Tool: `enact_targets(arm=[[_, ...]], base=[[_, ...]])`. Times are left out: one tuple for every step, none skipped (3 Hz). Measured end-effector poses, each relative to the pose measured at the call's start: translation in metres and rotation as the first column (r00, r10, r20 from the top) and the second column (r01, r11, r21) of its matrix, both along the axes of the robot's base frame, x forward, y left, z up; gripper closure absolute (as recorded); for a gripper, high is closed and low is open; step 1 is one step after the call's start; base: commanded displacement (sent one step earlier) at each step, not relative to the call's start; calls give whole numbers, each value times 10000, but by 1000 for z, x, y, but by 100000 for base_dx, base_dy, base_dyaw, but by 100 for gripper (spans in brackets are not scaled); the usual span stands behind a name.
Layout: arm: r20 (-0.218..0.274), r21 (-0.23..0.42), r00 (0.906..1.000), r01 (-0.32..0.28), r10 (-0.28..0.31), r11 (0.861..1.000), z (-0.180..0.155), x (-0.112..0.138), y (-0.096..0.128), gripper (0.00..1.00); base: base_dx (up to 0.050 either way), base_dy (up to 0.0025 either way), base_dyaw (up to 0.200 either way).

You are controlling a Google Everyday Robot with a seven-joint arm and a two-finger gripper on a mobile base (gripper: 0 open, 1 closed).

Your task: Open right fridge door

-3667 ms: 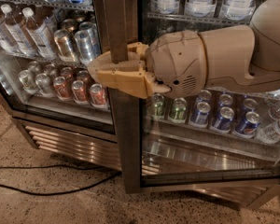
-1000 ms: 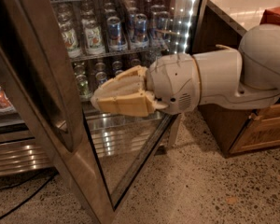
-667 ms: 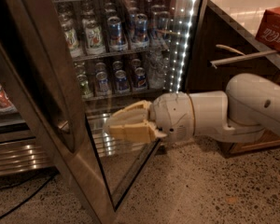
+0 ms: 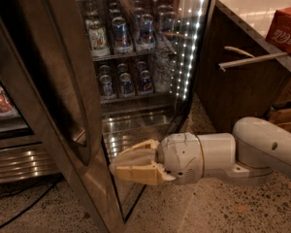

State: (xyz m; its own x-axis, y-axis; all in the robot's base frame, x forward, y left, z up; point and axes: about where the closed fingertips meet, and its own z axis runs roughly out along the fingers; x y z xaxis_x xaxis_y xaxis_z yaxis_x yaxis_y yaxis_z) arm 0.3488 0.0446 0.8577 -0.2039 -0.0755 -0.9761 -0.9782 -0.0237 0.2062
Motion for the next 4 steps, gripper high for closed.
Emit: enact_targets(arm=[[1052,-213,9930,-518,537,9984,40,-45,15,100],[1975,-665,9745,-950,1064,9933,77,-83,31,100],[2050,-811,9720,-1000,1148,9917,79,-88,33,100],[2050,-811,9720,-1000,1148,9917,79,-88,33,100]], base=[[0,0,0],[0,0,0],[-5003,7,-42],[-5001,3,-27]])
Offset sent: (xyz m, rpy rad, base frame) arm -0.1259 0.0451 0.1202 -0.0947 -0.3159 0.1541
